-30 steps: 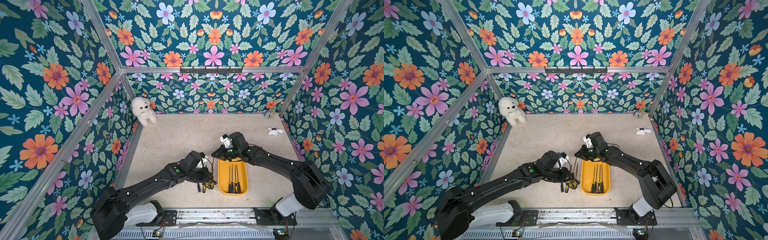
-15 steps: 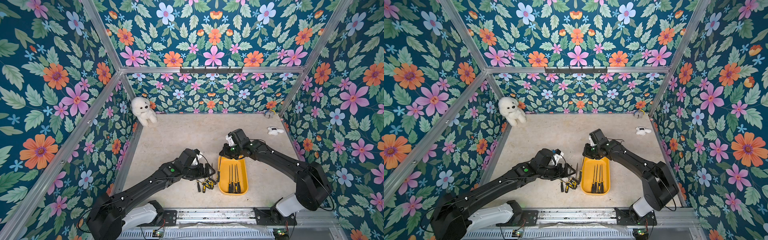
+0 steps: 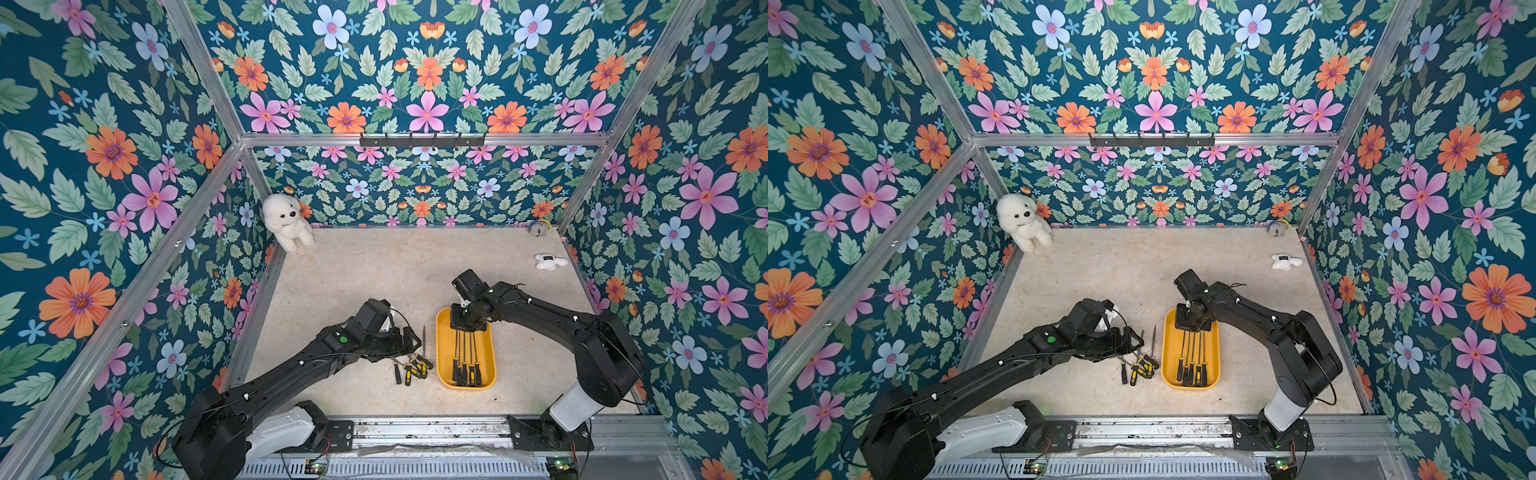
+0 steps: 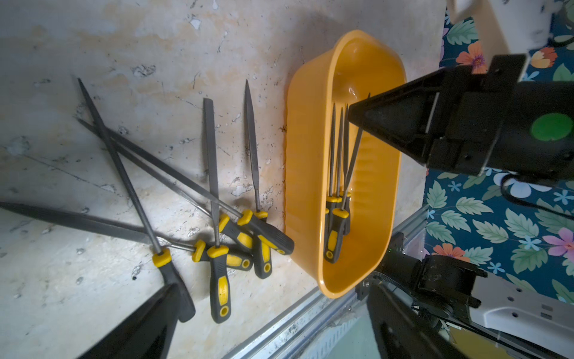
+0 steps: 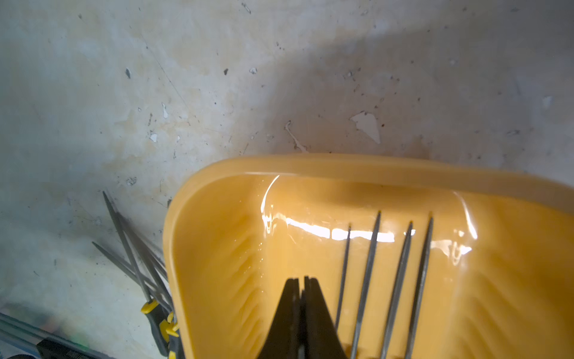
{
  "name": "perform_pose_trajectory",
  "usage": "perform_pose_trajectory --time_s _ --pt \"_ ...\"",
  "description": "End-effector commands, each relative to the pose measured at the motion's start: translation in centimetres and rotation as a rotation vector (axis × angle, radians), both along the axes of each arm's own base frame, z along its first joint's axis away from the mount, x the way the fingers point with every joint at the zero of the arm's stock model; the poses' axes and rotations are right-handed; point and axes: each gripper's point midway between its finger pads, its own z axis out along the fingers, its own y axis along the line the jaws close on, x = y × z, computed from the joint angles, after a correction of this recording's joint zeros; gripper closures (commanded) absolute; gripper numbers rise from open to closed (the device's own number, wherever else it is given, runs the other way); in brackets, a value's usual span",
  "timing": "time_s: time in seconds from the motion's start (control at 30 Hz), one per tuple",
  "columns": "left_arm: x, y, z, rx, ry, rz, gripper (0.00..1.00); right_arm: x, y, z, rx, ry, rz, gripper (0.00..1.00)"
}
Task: Put the file tool into the storage box
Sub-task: Place the file tool in the storage box.
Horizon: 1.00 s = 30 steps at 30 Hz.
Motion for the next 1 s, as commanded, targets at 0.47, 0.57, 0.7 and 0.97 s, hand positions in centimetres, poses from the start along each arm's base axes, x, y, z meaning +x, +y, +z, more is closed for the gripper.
perform_pose_trajectory --time_s 0.47,0.57,0.7,0.97 --pt "0.2 0.9 -1.5 0.039 0.003 0.041 0.01 -0.7 0.1 -4.0 -0.111 0.021 0.030 1.00" --pt "0.2 1.0 -1.7 0.038 0.011 0.055 0.01 -0.6 0.0 -3.8 -0.116 0.017 0.030 0.88" --pt "0.3 1.3 -2.1 0.040 0.036 0.095 0.01 -0.4 0.1 -3.0 -0.107 0.002 0.027 0.70" --pt "-0.1 2.3 -3.7 0.065 0.139 0.240 0.07 0.4 -0.3 0.4 -0.099 -0.067 0.011 0.63"
